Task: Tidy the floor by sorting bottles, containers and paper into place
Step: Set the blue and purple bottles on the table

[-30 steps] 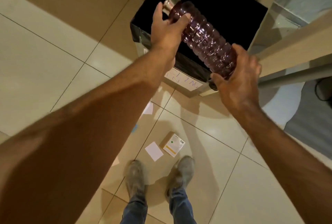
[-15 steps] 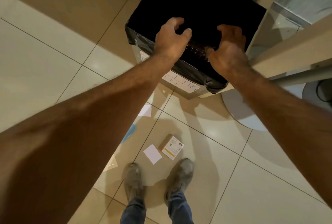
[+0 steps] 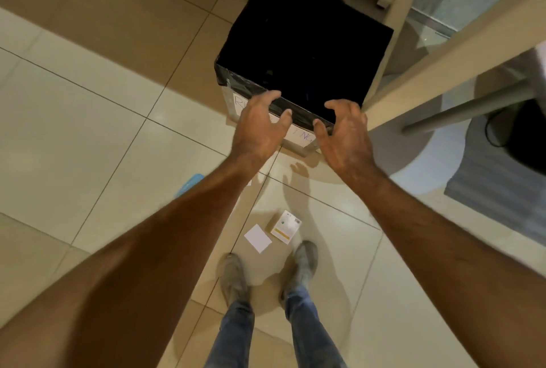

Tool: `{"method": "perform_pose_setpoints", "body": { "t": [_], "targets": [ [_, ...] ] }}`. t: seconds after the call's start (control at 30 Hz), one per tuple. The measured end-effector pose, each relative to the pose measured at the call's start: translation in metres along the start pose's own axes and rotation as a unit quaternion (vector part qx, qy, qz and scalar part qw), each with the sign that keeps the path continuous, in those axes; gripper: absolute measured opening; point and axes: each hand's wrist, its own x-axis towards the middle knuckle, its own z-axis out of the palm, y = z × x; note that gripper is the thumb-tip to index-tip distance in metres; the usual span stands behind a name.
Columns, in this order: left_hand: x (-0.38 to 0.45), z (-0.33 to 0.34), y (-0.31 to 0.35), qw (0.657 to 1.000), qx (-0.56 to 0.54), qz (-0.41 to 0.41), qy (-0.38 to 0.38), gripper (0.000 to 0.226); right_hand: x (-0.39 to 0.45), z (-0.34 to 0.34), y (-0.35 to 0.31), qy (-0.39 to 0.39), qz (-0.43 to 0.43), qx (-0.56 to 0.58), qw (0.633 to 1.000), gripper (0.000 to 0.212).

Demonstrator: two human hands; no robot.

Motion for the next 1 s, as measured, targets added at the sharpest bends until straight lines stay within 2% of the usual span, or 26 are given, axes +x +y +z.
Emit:
{"method": "perform_pose_setpoints", "body": {
  "t": [0.3, 0.57, 0.7, 0.83, 1.0],
  "targets": [
    [-0.120, -0.067, 0.073, 1.000, 0.020, -0.010, -0.016, 0.048, -0.105, -0.096, -0.054, -0.005, 0.046, 0.048, 0.998, 0.040],
    [-0.194, -0.144, 0.124, 0.992, 0.113, 0.057, -0.017, 0.049, -0.180, -0.160, -0.109, 0.012, 0.046, 0.062, 0.997, 0.037],
    [-0.221, -0.187, 0.132, 0.979, 0.180, 0.091, -0.007, 0.051, -0.214, -0.177, -0.132, 0.018, 0.035, 0.047, 0.998, 0.045],
    [-0.239, -0.227, 0.124, 0.959, 0.260, 0.108, -0.032, 0.055, -0.242, -0.183, -0.154, 0.036, 0.031, 0.024, 0.999, 0.051],
    [-0.247, -0.277, 0.109, 0.941, 0.315, 0.120, -0.025, 0.054, -0.260, -0.183, -0.186, 0.056, 0.037, 0.016, 0.998, 0.054]
  ]
}}
